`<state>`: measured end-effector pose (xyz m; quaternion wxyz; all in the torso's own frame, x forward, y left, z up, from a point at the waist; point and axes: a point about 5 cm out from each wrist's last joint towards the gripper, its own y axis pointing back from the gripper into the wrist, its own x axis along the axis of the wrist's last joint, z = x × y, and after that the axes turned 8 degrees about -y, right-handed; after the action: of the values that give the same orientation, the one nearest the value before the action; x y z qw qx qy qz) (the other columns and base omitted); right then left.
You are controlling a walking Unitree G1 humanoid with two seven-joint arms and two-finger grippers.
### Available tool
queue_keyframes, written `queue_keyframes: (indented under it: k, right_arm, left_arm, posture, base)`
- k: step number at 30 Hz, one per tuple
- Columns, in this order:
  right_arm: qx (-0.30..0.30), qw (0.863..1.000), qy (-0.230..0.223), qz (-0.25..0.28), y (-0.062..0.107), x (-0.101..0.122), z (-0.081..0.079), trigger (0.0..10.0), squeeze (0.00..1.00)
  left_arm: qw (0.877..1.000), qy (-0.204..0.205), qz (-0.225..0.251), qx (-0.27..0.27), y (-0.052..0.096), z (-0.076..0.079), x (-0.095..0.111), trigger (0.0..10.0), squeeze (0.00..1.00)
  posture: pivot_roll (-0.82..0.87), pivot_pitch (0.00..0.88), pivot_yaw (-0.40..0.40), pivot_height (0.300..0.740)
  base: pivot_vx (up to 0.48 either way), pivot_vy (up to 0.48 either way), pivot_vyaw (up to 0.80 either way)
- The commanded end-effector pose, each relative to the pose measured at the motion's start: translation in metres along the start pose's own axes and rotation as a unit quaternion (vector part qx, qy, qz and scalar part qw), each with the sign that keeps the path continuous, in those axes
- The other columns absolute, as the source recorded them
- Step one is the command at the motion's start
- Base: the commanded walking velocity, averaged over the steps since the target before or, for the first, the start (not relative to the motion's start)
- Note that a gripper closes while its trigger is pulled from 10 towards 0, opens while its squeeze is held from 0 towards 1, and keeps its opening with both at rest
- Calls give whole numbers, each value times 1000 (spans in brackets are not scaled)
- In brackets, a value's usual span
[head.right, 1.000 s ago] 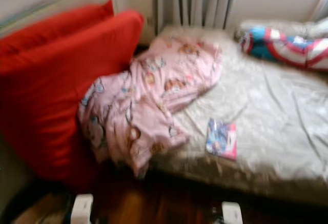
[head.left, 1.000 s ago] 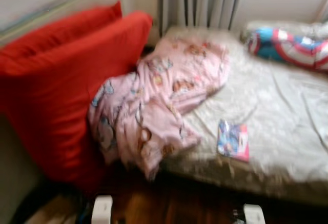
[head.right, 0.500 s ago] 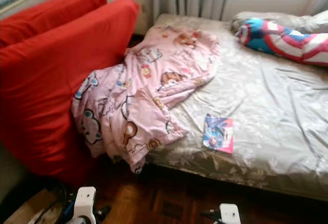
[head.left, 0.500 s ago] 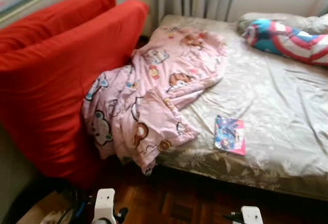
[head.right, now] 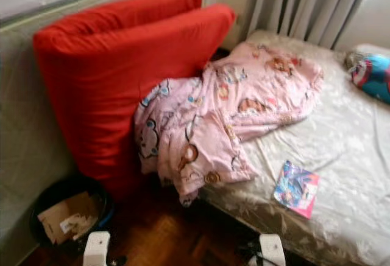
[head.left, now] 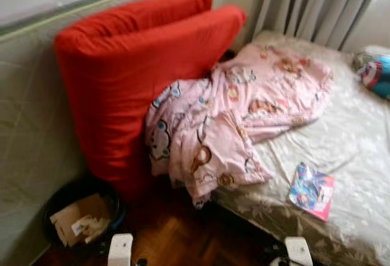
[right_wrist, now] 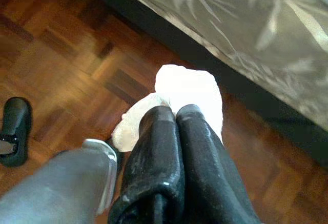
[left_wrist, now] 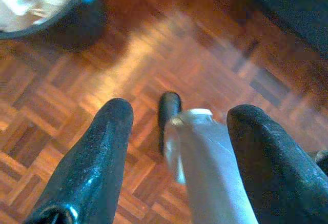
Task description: Clean up the room
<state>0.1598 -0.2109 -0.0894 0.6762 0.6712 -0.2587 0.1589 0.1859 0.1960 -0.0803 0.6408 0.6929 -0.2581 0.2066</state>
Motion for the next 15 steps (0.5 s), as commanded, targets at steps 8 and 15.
queue_keyframes:
  k: [8, 15]
  right_arm:
    - [-8, 1000, 7, -15, 2, -7, 6, 10000, 0]
    - [-7, 1000, 0, -16, 2, -9, 4, 10000, 0]
  left_arm:
    - [1000, 8, -12, -5, 0, 11, -6, 10000, 0]
    - [1000, 2, -6, -6, -2, 12, 2, 10000, 0]
  posture:
    - [-26, 38, -99, 740]
    - [-18, 32, -83, 740]
  base:
    - [0, 0, 800]
    - [0, 0, 139]
